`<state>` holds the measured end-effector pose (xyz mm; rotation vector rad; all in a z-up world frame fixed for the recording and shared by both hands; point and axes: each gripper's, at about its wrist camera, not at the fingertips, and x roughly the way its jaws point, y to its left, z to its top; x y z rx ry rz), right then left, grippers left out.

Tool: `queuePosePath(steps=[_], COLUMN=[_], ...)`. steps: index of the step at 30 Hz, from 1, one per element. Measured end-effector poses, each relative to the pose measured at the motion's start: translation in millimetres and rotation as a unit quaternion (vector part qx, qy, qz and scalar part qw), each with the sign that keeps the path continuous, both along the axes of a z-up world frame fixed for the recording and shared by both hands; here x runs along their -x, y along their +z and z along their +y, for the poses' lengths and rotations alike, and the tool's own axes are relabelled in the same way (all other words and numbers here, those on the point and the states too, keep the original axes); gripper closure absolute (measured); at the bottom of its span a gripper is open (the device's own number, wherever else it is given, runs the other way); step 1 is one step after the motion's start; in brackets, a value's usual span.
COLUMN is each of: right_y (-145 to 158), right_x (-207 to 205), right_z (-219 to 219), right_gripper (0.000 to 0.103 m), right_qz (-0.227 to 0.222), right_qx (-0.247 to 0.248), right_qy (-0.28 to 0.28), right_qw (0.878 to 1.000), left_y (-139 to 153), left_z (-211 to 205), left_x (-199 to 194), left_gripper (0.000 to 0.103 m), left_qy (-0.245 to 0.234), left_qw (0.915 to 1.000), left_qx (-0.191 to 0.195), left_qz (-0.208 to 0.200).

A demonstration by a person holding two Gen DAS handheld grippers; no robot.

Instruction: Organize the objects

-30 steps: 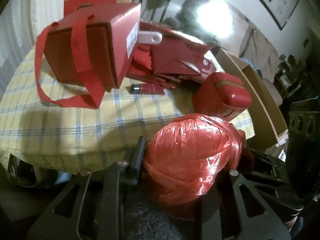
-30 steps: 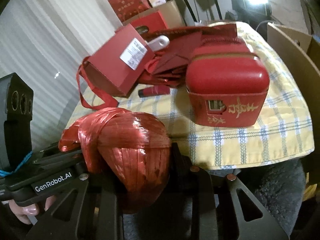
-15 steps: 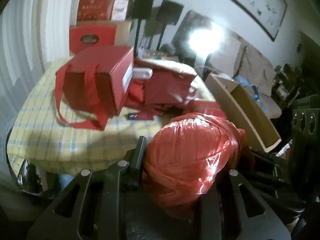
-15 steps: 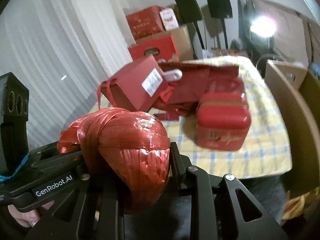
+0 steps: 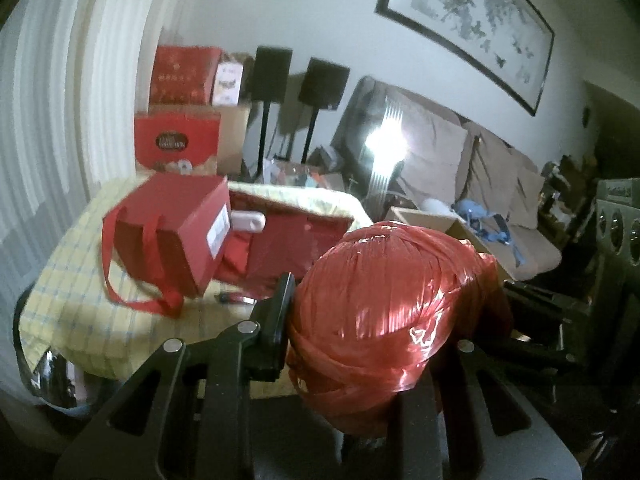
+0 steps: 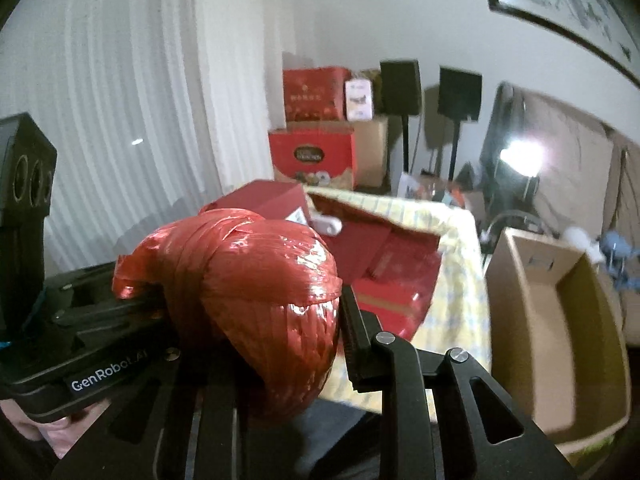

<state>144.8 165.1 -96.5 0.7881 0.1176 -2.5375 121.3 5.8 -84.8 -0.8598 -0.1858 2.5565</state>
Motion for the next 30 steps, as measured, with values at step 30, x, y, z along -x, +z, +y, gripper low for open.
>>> queuePosePath(steps=[30], right_y=[30], right_x=[5], right_z=[71], right_gripper=[0.081], right_qz=[0.044], right_qx=[0.074], right_qy=[-0.003], right_qw=[0.996], left_y=[44], left_z=[60], left_x=[-18], left_gripper=[0.08], left_qy=[0.012], left_qw=[0.9957], left_qx=[0.019], left_qz=[0.09])
